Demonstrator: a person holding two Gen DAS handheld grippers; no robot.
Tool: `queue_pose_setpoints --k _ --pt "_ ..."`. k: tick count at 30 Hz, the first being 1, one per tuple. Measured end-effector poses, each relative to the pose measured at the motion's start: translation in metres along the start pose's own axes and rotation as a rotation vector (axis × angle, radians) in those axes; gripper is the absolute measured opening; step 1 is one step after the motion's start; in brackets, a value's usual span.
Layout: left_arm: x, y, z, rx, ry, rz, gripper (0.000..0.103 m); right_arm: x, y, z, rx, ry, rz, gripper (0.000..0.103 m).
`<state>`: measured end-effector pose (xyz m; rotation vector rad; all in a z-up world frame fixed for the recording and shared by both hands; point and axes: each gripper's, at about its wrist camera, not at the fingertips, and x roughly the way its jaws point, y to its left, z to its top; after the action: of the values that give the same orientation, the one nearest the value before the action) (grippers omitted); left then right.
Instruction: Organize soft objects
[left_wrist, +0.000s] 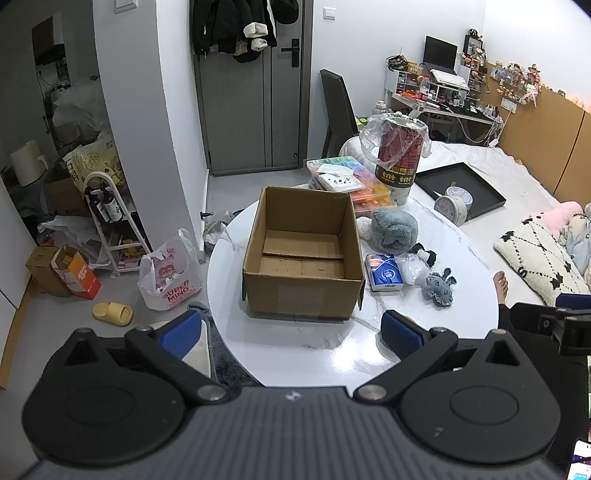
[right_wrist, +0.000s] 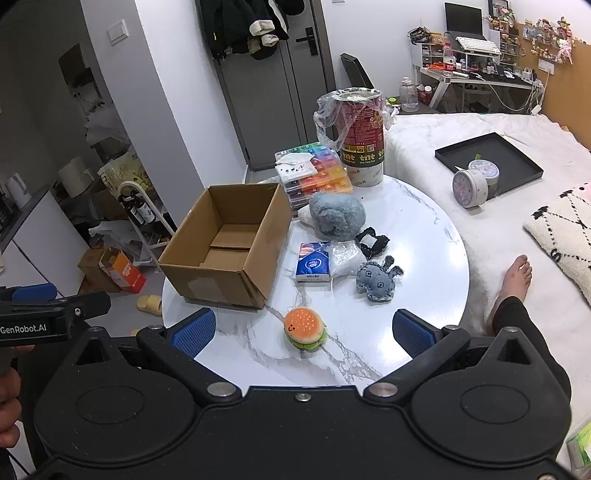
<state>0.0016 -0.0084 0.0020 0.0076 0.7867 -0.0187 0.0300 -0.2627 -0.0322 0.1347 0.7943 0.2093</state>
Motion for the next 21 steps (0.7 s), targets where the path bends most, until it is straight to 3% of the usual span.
queue_pose_setpoints --k 21 --pt "-0.0081 0.0020 0.0043 -0.004 -0.013 -0.008 0.103 -0.0031 0.0076 0.0048 -0.025 -0.010 0.008 0.103"
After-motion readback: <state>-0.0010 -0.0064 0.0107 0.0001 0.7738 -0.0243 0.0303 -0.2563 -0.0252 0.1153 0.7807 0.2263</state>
